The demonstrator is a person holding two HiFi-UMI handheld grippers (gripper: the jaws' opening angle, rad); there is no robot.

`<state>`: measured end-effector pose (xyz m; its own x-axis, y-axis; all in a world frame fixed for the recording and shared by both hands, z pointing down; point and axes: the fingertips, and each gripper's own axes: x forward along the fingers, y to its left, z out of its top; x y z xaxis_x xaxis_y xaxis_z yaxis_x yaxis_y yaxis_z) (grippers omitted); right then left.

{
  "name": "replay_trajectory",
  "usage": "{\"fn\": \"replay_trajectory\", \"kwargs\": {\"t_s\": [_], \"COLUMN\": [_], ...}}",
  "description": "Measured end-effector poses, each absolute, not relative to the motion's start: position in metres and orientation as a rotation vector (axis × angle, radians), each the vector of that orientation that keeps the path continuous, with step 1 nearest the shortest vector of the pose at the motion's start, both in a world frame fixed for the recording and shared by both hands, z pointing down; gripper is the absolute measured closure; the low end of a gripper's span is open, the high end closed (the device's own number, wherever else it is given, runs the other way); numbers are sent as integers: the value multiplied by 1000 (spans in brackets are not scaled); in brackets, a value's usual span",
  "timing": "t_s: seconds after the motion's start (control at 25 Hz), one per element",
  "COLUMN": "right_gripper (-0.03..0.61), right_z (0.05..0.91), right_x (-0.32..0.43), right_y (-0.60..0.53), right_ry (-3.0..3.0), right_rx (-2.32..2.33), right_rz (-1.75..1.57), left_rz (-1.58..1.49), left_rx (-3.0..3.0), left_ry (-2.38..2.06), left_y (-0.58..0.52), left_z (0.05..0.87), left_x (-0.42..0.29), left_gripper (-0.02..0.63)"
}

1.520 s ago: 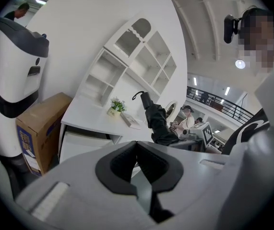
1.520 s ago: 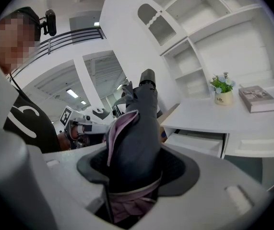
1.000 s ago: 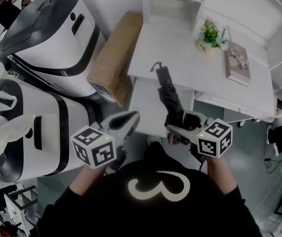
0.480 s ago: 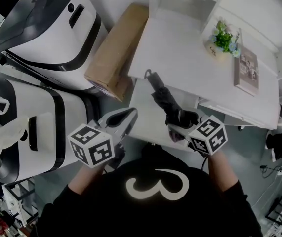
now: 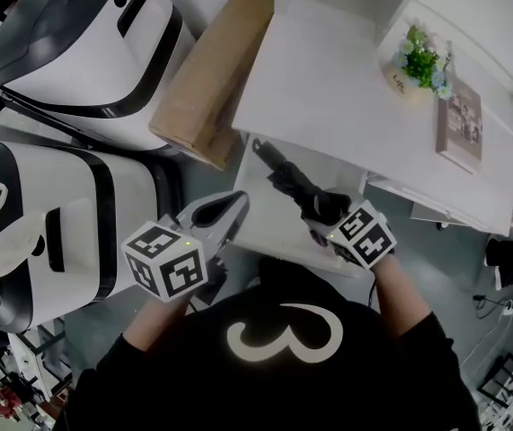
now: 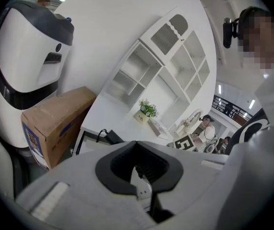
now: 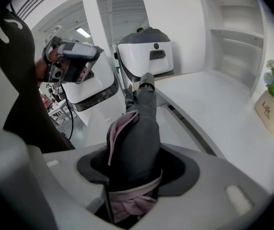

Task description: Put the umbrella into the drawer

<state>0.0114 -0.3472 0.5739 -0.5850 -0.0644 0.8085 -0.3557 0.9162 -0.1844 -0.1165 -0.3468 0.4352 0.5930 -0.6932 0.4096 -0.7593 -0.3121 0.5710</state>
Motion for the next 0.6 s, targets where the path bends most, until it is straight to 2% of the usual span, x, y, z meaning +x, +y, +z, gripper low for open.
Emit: {"fn": "replay_trajectory", "kwargs": {"t_s": [0.6], "right_gripper": [327], "right_z": [686], "right_x": [9], "right_y": [-360], "right_ry": [-1934], "right_rx": [162], "right_rz": [345], "left_rz": [134], "left_rx": [1989], "left_ry": [-1196], "left_y": [-361], "left_z": [460], "left_x": [-142], "left_gripper": [606]}}
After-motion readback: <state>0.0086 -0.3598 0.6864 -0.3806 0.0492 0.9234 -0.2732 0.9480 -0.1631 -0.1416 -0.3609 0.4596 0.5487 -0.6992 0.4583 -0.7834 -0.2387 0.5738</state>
